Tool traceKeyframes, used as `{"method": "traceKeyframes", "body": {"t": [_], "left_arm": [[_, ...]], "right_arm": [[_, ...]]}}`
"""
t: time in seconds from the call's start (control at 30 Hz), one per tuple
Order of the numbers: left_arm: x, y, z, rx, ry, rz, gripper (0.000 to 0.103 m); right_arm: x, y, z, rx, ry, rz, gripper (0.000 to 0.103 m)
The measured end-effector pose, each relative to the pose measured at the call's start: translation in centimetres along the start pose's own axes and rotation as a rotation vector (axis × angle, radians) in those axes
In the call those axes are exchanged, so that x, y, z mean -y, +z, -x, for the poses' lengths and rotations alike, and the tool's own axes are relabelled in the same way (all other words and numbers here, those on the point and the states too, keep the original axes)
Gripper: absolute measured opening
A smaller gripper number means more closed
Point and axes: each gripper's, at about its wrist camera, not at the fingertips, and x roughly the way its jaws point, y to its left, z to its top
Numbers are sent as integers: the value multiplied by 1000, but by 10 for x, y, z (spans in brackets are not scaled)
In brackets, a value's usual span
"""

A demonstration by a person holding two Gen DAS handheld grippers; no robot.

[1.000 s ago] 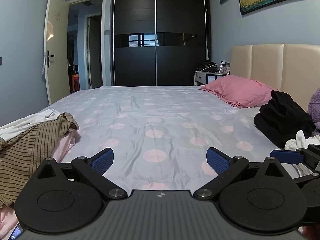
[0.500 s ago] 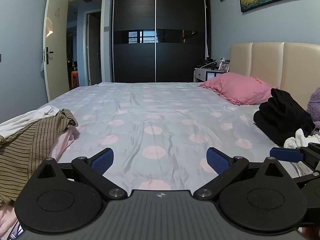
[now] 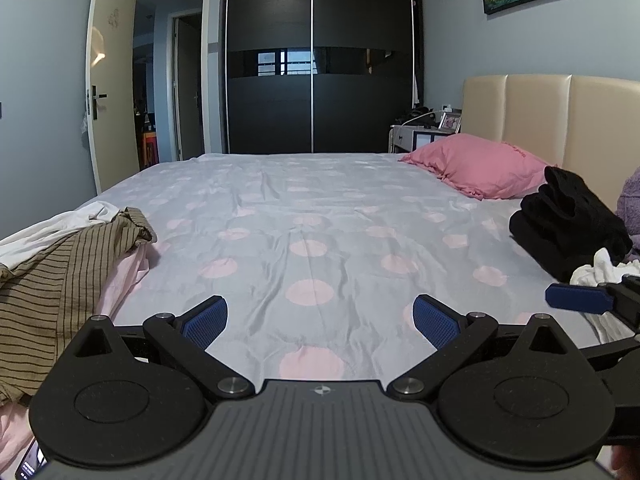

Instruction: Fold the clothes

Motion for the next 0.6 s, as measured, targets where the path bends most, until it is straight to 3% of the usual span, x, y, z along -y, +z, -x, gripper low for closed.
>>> {"method": "traceKeyframes", "body": {"t": [0.43,0.6], "left_arm": [[-65,21,-16,-122,104,36,98],[-116,45,-17,-147,167,-66,98]], "right_arm": [[32,25,-6,-90,18,33,91],[36,49,-8,-90,73,150,91]]}}
